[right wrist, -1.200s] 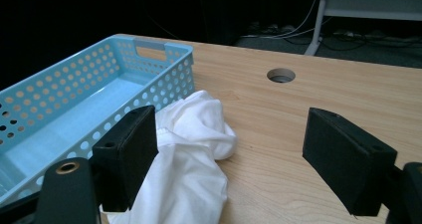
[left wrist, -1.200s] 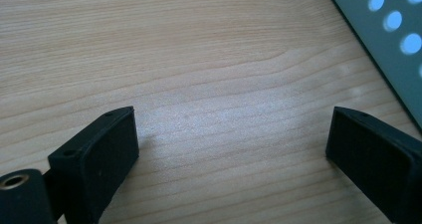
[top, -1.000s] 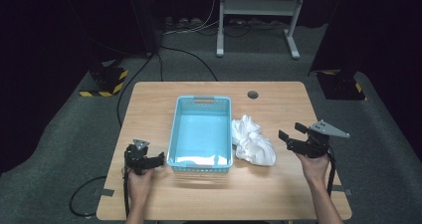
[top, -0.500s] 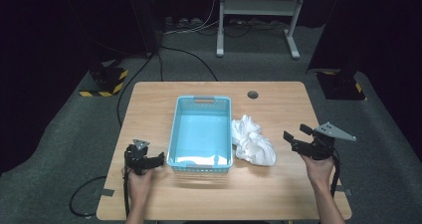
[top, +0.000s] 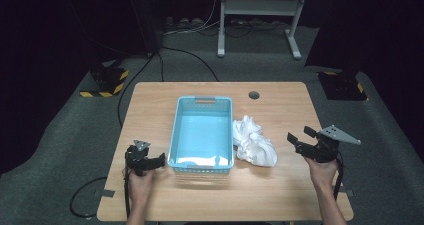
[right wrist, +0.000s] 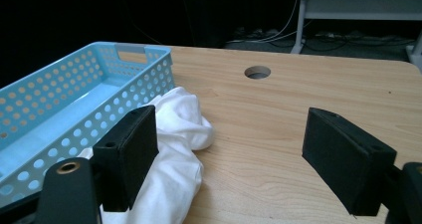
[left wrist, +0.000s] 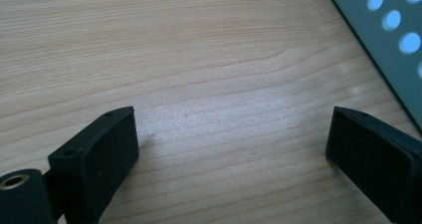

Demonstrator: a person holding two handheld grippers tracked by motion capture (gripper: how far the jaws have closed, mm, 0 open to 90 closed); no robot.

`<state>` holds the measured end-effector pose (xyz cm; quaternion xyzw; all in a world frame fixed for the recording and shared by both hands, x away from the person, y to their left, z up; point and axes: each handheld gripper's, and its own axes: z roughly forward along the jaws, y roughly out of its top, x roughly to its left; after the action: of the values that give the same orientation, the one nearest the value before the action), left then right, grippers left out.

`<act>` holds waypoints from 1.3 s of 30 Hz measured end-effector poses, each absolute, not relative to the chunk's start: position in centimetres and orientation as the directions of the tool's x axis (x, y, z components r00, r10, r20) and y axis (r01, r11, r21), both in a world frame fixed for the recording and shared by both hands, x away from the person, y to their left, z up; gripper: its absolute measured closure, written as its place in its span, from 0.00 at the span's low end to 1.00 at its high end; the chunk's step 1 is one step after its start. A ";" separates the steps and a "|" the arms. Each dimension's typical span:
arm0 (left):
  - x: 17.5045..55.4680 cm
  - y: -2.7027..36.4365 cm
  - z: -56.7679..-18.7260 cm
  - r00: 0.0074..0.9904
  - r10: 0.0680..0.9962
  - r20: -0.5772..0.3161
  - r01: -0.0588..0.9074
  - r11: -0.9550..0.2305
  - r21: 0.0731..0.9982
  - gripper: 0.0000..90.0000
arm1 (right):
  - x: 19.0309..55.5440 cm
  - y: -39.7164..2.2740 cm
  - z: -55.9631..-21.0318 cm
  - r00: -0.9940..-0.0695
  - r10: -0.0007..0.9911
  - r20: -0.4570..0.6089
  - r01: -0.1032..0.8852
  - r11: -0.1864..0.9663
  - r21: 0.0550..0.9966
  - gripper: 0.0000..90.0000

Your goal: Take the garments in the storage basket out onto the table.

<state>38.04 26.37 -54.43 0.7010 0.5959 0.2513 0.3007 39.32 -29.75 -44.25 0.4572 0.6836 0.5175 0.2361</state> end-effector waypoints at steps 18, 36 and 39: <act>38.0 26.4 -54.4 0.163 0.987 -0.006 0.684 -0.109 0.721 0.07 | 39.3 -28.6 -47.0 -0.452 0.885 0.111 0.439 0.113 0.891 0.25; 38.0 26.4 -54.4 0.163 0.987 -0.006 0.684 -0.109 0.721 0.07 | 40.6 -28.0 -51.9 -0.361 0.931 0.058 0.591 0.181 0.786 0.25; 38.0 26.4 -54.4 0.163 0.987 -0.006 0.684 -0.109 0.721 0.07 | 40.6 -27.9 -52.4 -0.353 0.935 0.047 0.604 0.189 0.774 0.25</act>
<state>38.03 26.36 -54.43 0.7009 0.5960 0.2512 0.3007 40.65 -27.89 -52.42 0.5219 0.7370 0.3647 0.2265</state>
